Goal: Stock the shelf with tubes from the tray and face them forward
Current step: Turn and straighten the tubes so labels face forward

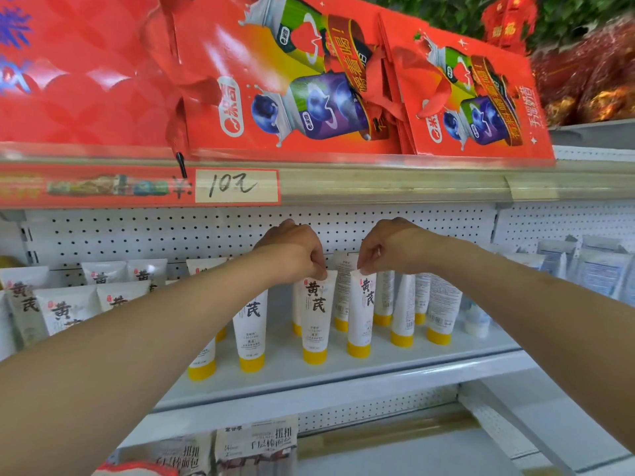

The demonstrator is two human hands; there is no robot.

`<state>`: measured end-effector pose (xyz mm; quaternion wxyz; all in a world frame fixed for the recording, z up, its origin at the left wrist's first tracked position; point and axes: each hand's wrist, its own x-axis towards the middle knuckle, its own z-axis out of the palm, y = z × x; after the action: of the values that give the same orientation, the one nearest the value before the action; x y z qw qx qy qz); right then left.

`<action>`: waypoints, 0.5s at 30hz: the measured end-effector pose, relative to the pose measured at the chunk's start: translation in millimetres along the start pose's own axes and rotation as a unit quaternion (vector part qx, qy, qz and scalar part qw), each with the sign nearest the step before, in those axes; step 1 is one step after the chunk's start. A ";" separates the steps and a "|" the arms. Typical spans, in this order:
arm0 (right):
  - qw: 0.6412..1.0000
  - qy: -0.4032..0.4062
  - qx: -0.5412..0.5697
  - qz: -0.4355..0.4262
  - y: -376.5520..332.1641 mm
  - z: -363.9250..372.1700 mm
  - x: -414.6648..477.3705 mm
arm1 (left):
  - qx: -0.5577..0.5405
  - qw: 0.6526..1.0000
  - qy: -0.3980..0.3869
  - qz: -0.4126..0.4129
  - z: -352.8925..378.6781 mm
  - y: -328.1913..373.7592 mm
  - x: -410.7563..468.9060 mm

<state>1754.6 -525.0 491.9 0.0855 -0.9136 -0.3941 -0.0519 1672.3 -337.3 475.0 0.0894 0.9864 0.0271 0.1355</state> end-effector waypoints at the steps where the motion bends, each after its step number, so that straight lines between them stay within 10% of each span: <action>1: 1.000 0.001 -0.003 0.000 0.0 0.4 0.4 | 0.003 1.000 -0.001 -0.002 -0.2 1.8 0.0; 15: 0.998 -0.050 -0.037 0.017 -14.4 -5.9 7.5 | 0.023 0.999 -0.007 -0.048 -5.1 12.6 0.3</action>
<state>1749.1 -511.1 500.5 0.0332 -0.9243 -0.3798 -0.0194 1671.6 -348.7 482.2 0.0735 0.9867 0.0772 0.1231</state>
